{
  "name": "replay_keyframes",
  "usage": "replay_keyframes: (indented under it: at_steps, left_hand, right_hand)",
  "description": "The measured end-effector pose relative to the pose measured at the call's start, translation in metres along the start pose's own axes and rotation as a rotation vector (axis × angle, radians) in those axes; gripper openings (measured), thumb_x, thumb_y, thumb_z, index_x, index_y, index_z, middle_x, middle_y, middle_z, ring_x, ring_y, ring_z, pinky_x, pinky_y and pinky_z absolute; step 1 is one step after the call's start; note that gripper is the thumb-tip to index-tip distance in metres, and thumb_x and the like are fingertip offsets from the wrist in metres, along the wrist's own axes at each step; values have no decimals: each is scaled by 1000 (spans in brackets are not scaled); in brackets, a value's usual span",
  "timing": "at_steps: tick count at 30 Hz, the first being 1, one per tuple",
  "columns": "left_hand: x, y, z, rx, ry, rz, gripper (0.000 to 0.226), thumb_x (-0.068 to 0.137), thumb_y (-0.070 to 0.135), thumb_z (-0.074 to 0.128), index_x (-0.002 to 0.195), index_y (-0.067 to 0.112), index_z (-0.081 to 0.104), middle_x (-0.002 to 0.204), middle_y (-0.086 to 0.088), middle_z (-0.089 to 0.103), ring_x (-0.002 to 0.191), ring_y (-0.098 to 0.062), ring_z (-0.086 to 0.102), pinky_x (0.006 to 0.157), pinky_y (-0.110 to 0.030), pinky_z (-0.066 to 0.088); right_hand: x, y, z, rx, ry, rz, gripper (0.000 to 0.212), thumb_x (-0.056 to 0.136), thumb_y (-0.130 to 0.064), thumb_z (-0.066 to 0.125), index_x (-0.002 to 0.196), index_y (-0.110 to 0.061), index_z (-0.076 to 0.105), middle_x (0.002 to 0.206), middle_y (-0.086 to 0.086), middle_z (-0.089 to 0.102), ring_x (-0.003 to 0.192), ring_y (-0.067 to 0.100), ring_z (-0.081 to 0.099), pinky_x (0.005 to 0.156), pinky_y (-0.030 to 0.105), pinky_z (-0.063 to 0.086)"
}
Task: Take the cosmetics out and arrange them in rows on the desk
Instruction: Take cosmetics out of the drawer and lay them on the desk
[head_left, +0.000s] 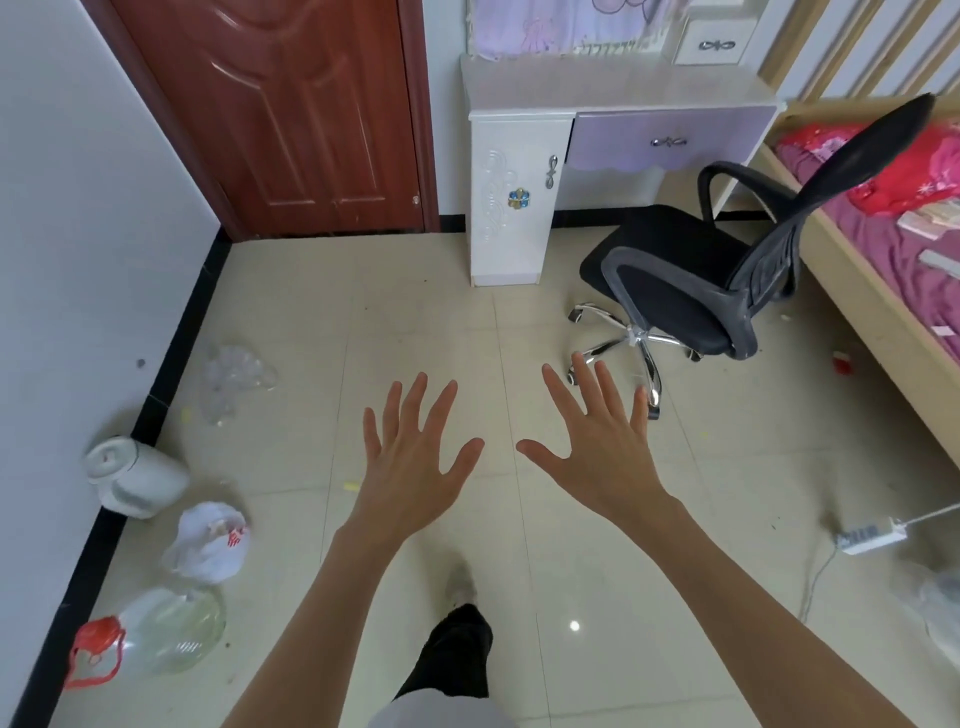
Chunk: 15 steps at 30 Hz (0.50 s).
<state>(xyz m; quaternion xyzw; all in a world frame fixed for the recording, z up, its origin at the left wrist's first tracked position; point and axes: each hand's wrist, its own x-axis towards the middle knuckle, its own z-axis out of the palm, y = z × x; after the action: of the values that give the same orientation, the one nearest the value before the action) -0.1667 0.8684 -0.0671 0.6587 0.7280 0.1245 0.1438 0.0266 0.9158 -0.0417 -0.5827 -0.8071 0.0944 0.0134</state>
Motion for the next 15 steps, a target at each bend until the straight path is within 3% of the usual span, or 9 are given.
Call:
replay_keyframes:
  at_steps: [15]
  left_hand:
    - [261,-32,-31,97,-58,139,96,61,82,-19,146,38,-5,156,6,-14,142,-20,-19,110,-46,-13]
  right_hand:
    - [240,16,-34,15,31,113,83,83,-71,34,148,-35,-2,158,-1,-12,145,23,-12,113,56,-5]
